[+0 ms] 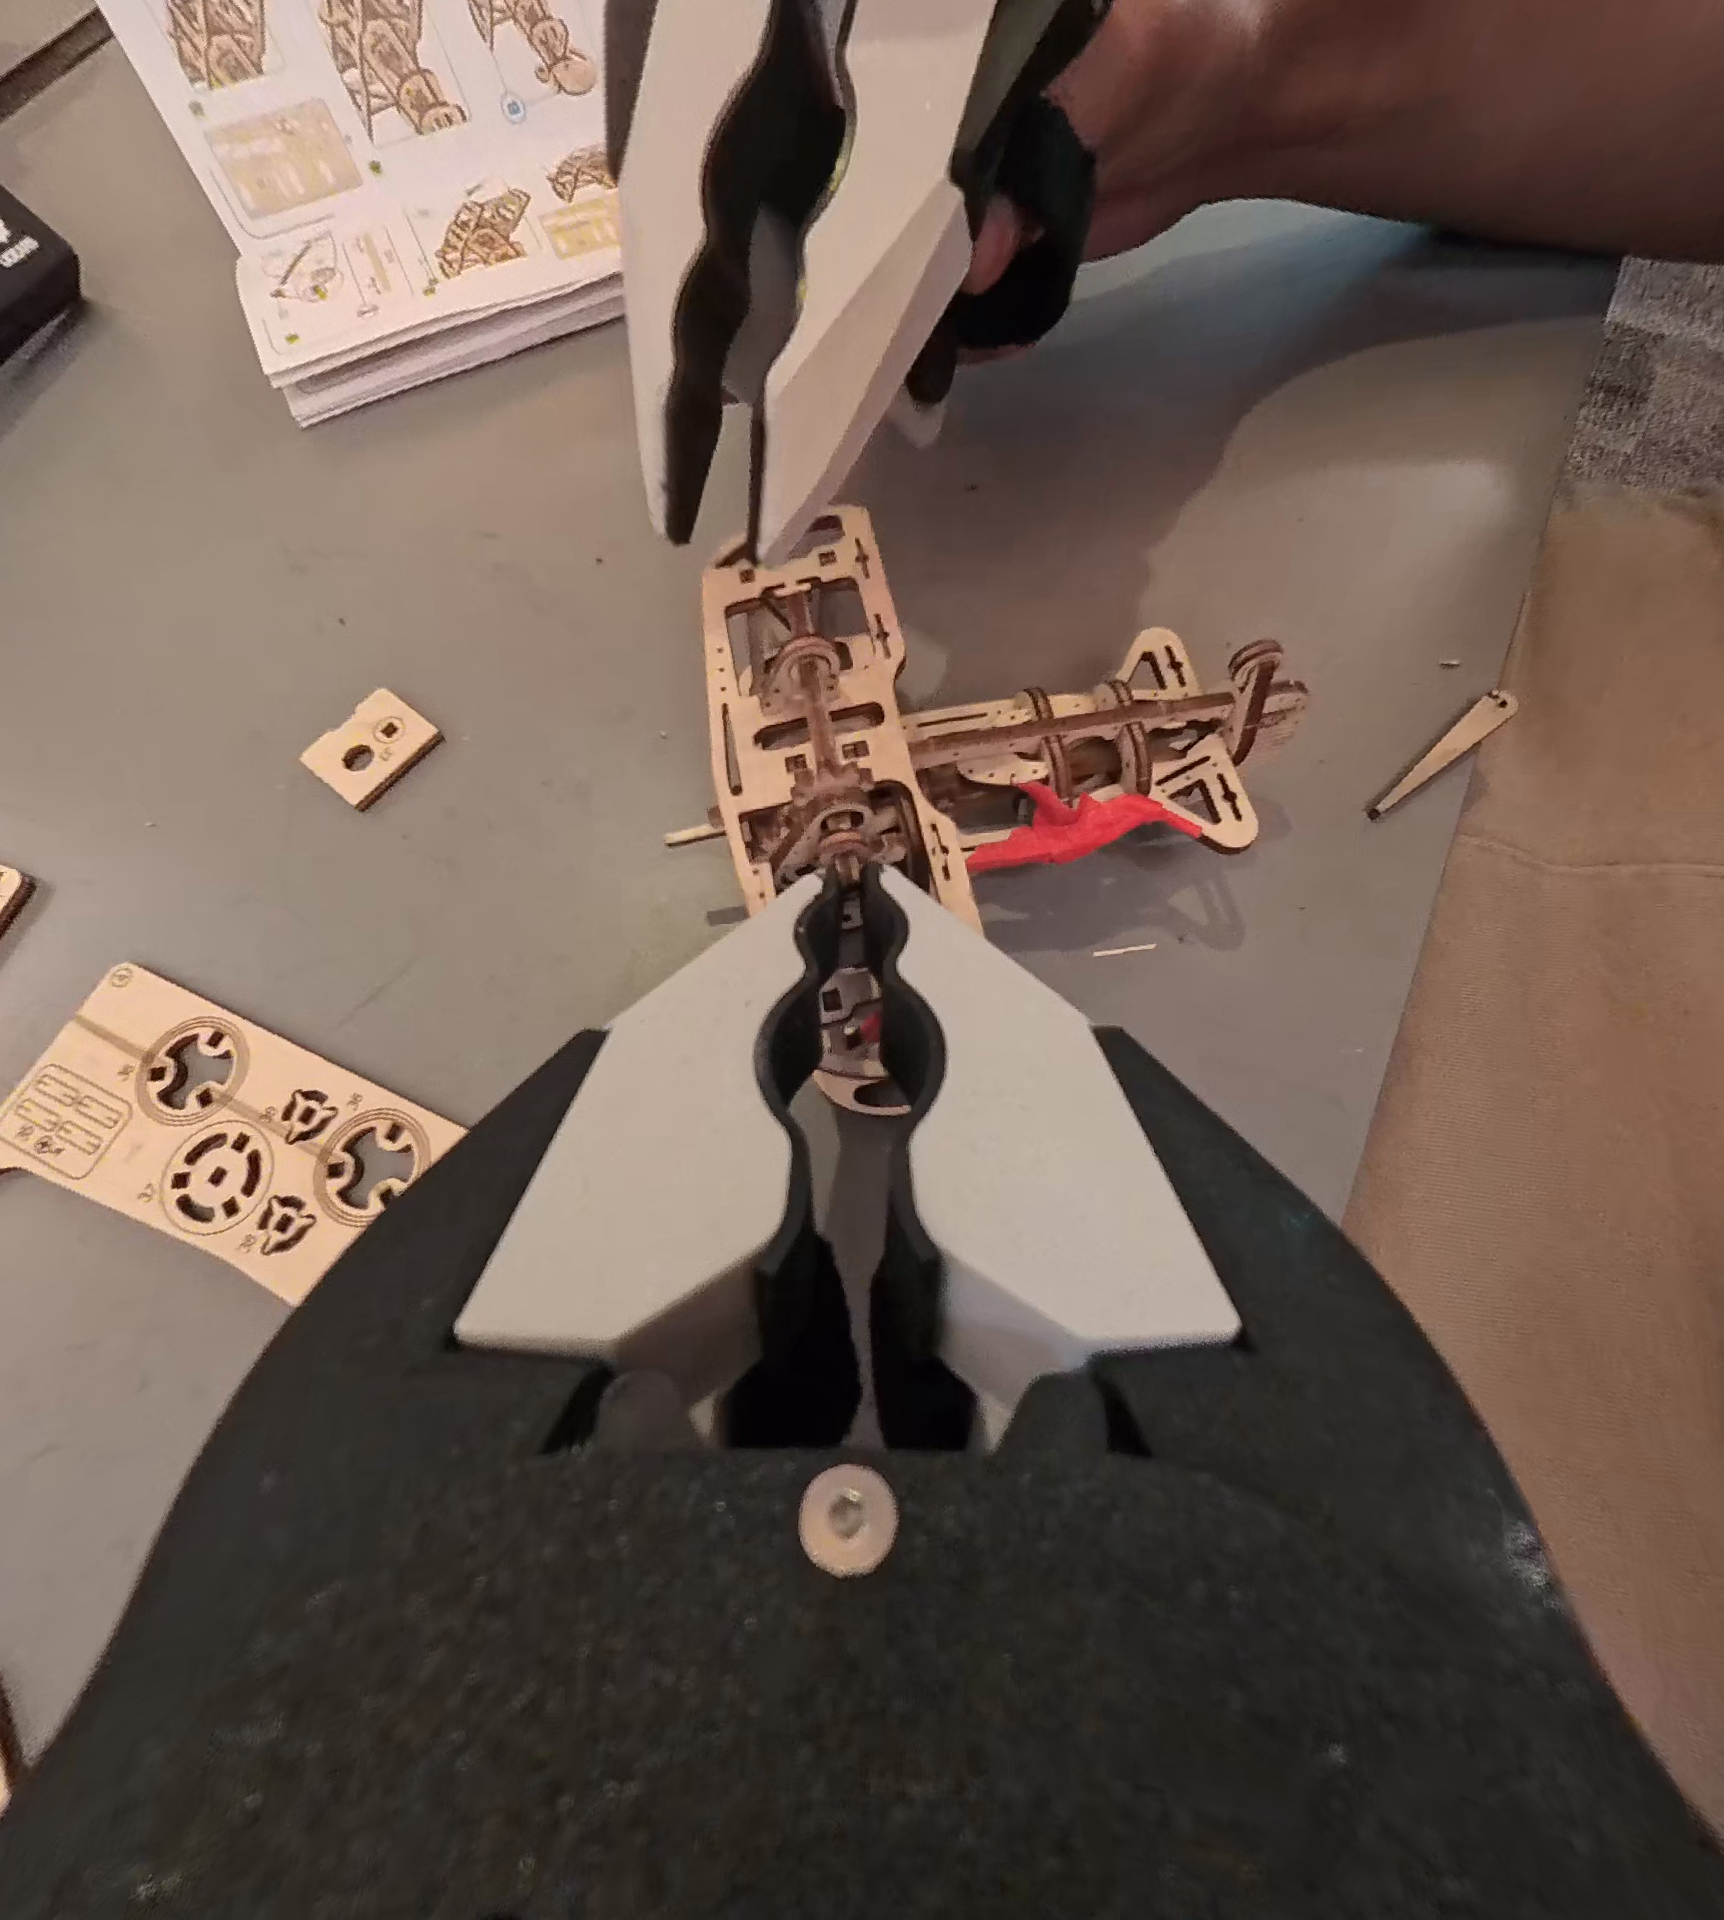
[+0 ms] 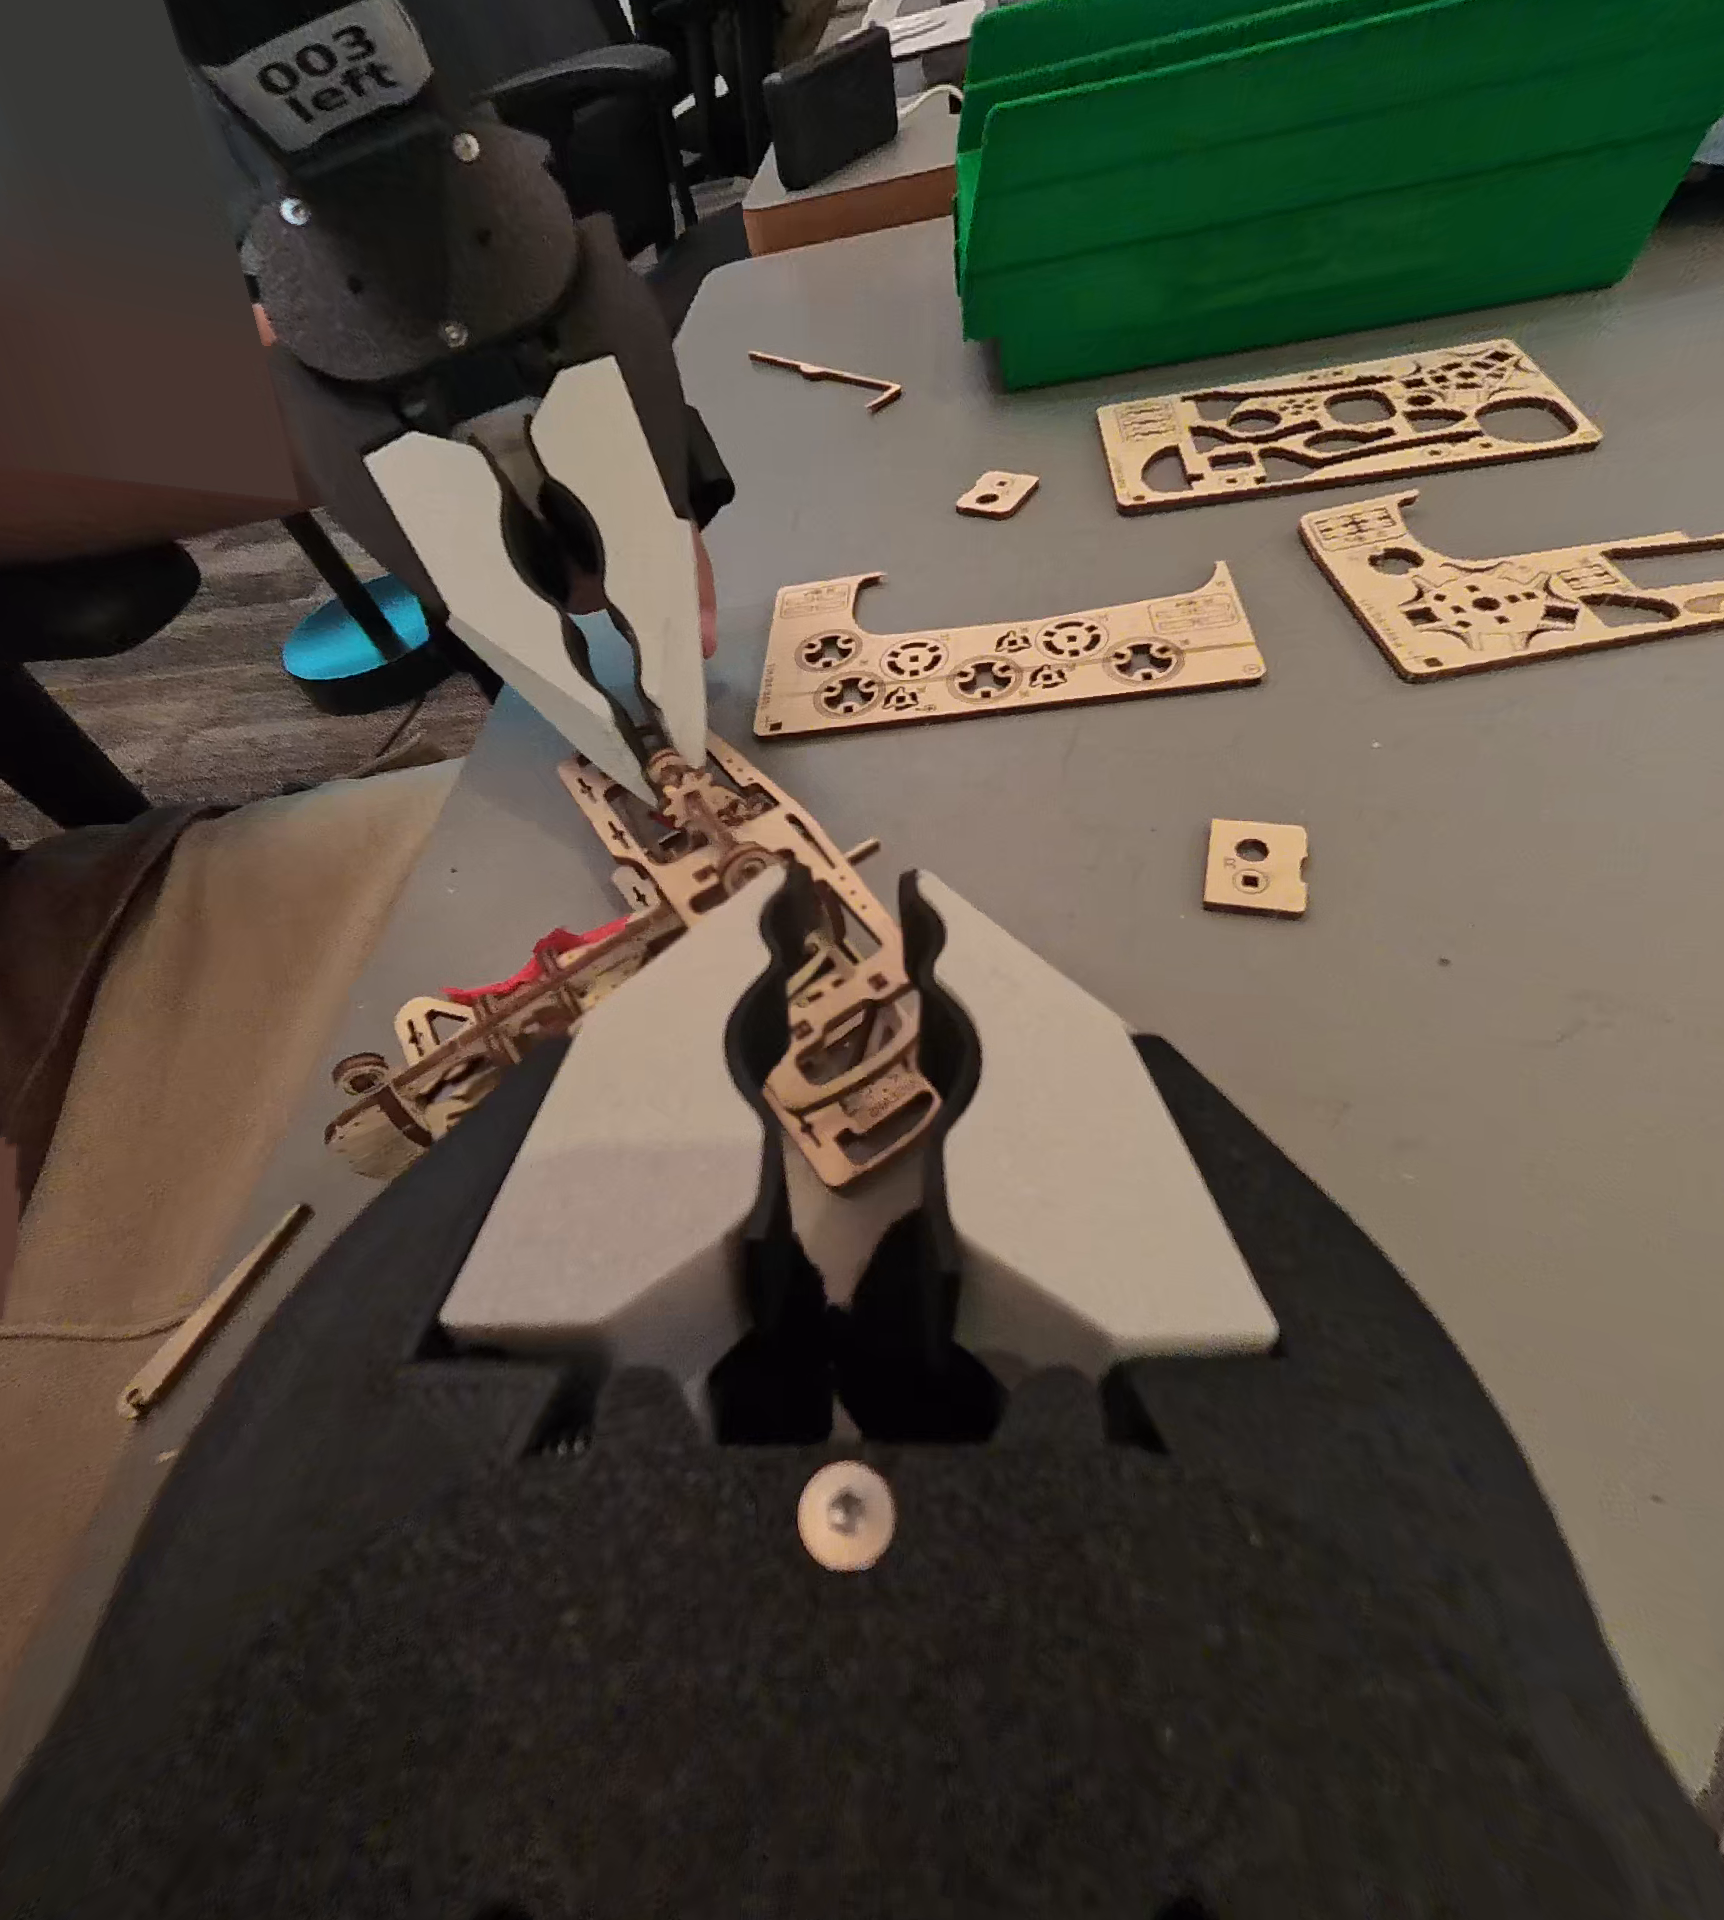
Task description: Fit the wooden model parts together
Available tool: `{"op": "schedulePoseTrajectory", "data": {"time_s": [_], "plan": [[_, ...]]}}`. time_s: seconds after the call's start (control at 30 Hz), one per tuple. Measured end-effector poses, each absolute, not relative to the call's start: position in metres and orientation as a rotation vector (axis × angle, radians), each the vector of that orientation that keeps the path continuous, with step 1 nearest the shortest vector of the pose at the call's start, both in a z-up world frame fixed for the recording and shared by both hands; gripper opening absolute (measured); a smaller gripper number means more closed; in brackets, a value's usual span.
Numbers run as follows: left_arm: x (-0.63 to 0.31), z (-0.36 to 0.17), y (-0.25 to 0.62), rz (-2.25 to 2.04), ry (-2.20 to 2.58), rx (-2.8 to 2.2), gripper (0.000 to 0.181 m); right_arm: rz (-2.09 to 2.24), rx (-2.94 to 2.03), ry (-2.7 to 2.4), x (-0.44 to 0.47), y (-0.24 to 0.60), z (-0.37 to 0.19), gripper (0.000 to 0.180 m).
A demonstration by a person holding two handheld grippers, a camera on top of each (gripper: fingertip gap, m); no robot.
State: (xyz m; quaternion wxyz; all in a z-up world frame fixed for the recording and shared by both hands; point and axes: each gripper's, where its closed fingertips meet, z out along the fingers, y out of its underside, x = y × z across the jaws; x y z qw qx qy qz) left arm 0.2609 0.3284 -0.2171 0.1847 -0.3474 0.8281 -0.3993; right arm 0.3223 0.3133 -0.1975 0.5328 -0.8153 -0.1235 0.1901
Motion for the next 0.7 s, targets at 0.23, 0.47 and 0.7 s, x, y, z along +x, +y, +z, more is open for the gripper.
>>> {"op": "schedulePoseTrajectory", "data": {"time_s": [0.23,0.47,0.7], "plan": [[0.261,-0.220,0.326,-1.118,2.350,-0.981,0.002,0.444,-1.965,-0.271,0.334,0.310,-0.204,0.016],[0.259,-0.222,0.330,-1.126,2.351,-0.994,0.001,0.452,-1.978,-0.268,0.338,0.307,-0.208,0.015],[0.257,-0.219,0.332,-1.131,2.345,-0.993,0.000,0.455,-1.977,-0.295,0.332,0.307,-0.209,0.014]]}}
